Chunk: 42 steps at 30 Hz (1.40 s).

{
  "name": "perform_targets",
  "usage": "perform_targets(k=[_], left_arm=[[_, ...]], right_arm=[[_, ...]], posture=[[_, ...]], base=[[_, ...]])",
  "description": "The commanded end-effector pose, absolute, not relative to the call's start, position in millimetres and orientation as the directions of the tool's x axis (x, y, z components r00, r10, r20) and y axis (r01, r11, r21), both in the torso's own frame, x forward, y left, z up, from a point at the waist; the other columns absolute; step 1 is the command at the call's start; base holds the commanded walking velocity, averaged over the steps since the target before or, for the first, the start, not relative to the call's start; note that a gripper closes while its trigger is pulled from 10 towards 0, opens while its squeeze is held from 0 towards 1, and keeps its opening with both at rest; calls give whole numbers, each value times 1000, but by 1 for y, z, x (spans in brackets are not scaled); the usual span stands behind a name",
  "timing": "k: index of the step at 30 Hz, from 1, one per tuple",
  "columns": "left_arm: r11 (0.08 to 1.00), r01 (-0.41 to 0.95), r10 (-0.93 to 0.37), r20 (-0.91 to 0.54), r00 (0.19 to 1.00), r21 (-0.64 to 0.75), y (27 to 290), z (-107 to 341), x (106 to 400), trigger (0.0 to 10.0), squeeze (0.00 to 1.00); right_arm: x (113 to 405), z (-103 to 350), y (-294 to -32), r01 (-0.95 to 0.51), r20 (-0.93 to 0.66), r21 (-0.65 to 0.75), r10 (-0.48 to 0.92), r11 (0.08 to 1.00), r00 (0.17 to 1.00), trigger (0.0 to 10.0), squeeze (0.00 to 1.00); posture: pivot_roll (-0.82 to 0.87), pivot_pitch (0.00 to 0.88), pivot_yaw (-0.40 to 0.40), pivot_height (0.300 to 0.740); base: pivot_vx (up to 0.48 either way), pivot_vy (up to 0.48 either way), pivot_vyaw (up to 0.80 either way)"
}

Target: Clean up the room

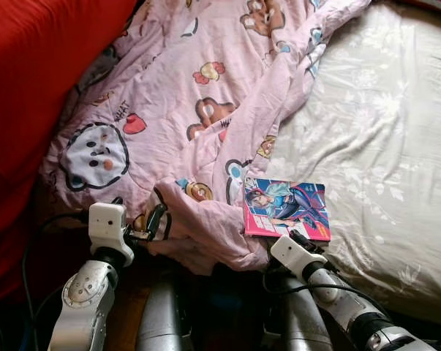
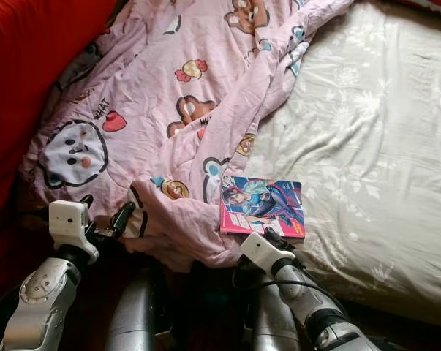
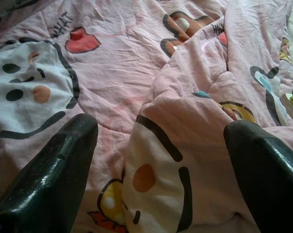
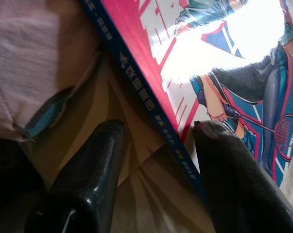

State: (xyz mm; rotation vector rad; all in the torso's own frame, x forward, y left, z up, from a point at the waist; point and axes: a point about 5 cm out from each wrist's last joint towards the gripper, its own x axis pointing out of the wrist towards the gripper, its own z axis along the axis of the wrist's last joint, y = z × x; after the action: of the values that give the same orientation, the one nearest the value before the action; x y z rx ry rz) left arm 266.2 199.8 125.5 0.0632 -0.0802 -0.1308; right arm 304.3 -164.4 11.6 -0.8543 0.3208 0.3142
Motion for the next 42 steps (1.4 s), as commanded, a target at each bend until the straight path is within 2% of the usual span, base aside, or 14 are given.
perform_targets(k=[1,3,4,5,11,26,42], left_arm=[[992,107,-110,46,993,68,205,121,260,10000,0],[992,104,-107,46,993,68,205,120,260,10000,0],[992,102,-105,46,993,67,205,120,259,10000,0],[993,101,-105,46,993,67,204,120,258,10000,0],[994,93,-95,40,995,64,205,119,255,10000,0],[995,75,-77,19,997,64,207,115,243,10000,0],[994,59,-63,37,997,92,214,128,236,10000,0]], right_arm=[[297,4,-170,-401,-422,-689,117,603,899,10000,0],[299,6,-171,-386,-400,-710,113,589,909,10000,0],[304,14,-172,-327,-324,-775,104,540,940,10000,0],[307,19,-174,-282,-275,-801,94,528,957,10000,0],[311,27,-182,-196,-209,-824,37,532,977,10000,0],[295,11,-181,-210,-215,-849,47,485,976,10000,0],[301,16,-170,-183,-164,-885,82,429,983,10000,0]], posture=[[99,405,-3,617],[100,409,-4,617],[102,413,-5,617],[104,414,-6,617],[105,415,-10,617],[122,450,-8,617],[182,490,24,617]], base=[[0,0,0],[0,0,0],[0,0,0],[0,0,0],[0,0,0],[0,0,0],[0,0,0]])
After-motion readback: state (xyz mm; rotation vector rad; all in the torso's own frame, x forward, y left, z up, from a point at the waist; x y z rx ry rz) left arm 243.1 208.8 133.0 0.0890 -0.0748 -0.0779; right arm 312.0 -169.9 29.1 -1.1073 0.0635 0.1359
